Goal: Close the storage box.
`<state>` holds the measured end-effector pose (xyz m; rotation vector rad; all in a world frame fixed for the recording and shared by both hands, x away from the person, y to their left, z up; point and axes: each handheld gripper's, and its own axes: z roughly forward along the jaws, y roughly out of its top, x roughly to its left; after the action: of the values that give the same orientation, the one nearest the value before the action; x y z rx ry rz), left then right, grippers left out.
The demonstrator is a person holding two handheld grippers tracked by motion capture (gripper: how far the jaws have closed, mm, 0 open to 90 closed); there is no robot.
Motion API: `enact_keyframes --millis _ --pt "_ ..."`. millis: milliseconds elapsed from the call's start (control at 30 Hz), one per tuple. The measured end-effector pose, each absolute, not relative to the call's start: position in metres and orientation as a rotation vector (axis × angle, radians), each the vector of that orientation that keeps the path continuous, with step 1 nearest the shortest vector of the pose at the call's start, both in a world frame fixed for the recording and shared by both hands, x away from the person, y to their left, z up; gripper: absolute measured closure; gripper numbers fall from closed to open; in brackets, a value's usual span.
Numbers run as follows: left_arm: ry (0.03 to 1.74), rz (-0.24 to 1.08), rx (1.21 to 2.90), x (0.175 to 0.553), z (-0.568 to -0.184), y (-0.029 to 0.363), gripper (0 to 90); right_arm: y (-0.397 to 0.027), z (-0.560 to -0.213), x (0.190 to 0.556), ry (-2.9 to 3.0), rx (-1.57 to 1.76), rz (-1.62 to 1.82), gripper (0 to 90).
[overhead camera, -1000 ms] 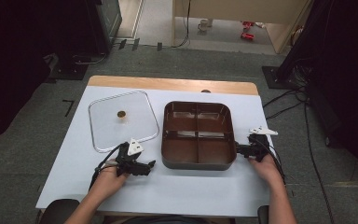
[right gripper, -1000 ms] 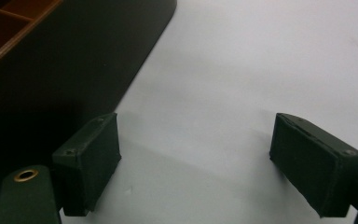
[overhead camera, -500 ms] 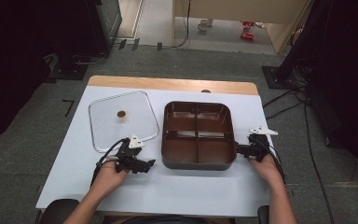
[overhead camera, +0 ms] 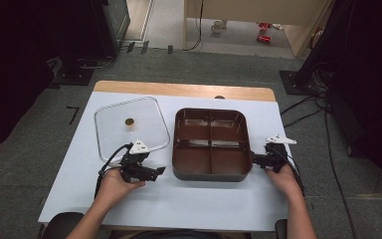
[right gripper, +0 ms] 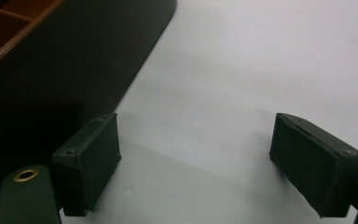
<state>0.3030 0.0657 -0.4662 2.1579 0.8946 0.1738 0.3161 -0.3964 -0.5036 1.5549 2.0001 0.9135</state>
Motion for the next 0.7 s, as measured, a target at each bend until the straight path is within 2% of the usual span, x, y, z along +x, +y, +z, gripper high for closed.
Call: enact_keyframes --millis 133,700 --pt "0.881 0.2 2.172 0.305 -0.463 0.065 14.7 -0.396 -0.504 0.316 2.0 1.555 0.914 15.6" --pt "0.92 0.153 2.18 0.322 -0.456 0.072 15.8 -0.396 -0.504 0.316 2.0 1.554 0.914 15.6"
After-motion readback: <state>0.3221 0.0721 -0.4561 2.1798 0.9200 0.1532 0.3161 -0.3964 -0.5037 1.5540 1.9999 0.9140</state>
